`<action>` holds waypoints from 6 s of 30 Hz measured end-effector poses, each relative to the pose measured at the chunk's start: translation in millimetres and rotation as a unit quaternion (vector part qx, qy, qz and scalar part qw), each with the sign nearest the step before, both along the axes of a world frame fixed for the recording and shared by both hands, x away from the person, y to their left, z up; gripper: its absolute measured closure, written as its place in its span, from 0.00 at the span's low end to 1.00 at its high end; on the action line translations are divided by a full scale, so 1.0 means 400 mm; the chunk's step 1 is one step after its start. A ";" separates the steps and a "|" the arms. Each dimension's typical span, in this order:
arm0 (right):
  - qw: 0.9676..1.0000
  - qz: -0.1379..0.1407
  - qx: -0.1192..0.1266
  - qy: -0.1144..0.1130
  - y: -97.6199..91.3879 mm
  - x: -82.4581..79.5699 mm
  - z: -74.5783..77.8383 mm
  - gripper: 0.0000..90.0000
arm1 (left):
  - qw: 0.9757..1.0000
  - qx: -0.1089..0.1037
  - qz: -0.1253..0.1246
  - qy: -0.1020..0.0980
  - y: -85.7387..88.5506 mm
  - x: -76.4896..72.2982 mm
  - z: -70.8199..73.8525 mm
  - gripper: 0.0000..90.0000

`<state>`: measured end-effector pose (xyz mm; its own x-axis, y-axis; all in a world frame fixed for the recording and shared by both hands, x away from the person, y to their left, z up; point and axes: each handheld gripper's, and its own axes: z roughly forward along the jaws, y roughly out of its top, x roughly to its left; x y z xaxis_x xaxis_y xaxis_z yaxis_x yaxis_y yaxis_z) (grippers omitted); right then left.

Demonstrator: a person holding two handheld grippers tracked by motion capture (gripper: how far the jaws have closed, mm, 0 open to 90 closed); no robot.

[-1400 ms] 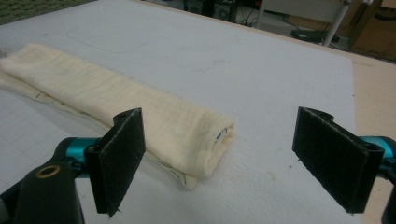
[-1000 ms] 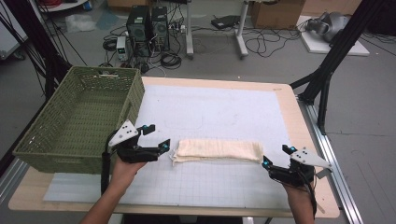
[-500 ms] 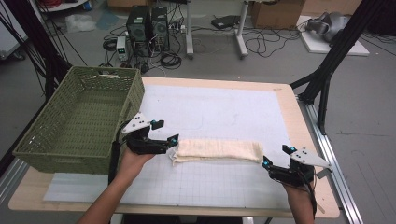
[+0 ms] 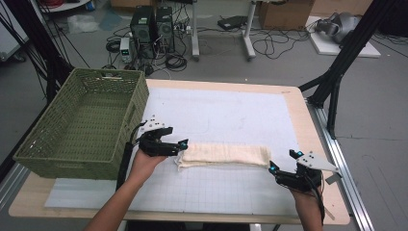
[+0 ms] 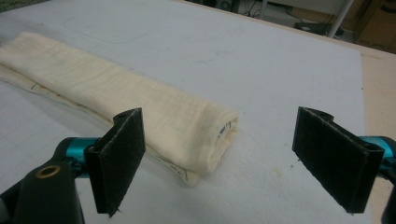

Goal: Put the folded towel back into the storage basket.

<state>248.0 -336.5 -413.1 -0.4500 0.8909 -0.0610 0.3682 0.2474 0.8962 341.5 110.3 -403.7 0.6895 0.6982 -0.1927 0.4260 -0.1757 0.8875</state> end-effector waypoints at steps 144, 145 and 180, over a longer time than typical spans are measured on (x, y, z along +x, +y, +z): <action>0.993 0.047 0.049 0.095 0.043 0.110 -0.047 0.91 | 0.998 0.009 -0.067 -0.013 0.003 -0.094 -0.064 0.91; 0.994 0.049 0.050 0.089 0.041 0.109 -0.044 0.91 | 0.998 0.004 -0.067 -0.016 0.004 -0.096 -0.059 0.91; 0.995 0.085 0.053 -0.032 0.114 0.186 0.093 0.91 | 0.995 -0.036 -0.038 -0.091 0.085 -0.158 0.068 0.92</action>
<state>322.3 -291.0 -375.8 -0.5921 0.8058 -0.0047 0.2708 0.2045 0.9406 278.2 144.5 -376.5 0.7675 0.6318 -0.1082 0.2460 -0.1345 0.9599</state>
